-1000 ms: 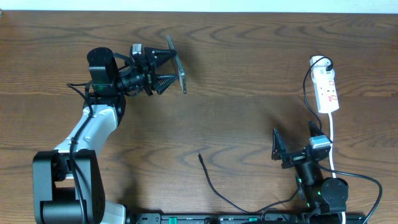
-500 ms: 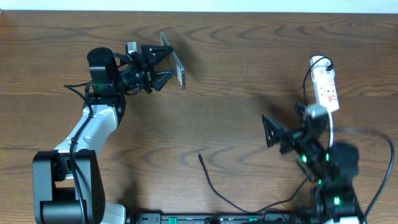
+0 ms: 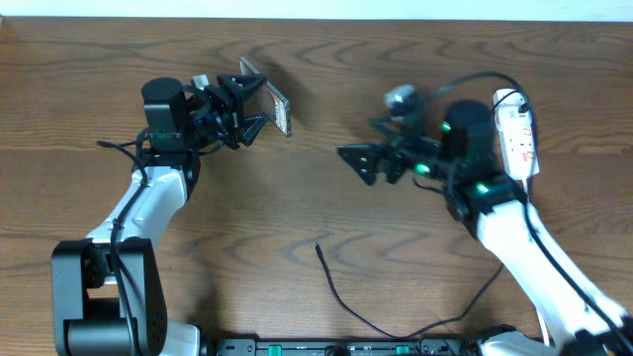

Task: Plug charger to phone and switch on socket
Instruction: 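Move the right gripper left toward the phone held by the left gripper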

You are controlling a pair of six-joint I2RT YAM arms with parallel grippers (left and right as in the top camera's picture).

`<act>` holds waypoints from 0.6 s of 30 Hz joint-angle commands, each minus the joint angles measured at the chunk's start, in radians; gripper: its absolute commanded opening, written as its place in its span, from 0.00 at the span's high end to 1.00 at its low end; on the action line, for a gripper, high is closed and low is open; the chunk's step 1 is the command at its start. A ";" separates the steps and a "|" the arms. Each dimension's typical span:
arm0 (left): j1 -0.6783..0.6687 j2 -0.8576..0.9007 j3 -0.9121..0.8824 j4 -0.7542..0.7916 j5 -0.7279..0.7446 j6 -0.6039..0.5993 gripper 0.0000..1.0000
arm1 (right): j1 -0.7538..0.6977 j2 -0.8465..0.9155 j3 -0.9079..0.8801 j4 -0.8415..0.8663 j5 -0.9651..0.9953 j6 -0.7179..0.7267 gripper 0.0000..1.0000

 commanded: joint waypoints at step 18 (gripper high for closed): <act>-0.011 -0.018 0.027 -0.005 0.009 0.020 0.93 | 0.164 0.148 0.053 0.188 0.085 0.120 0.02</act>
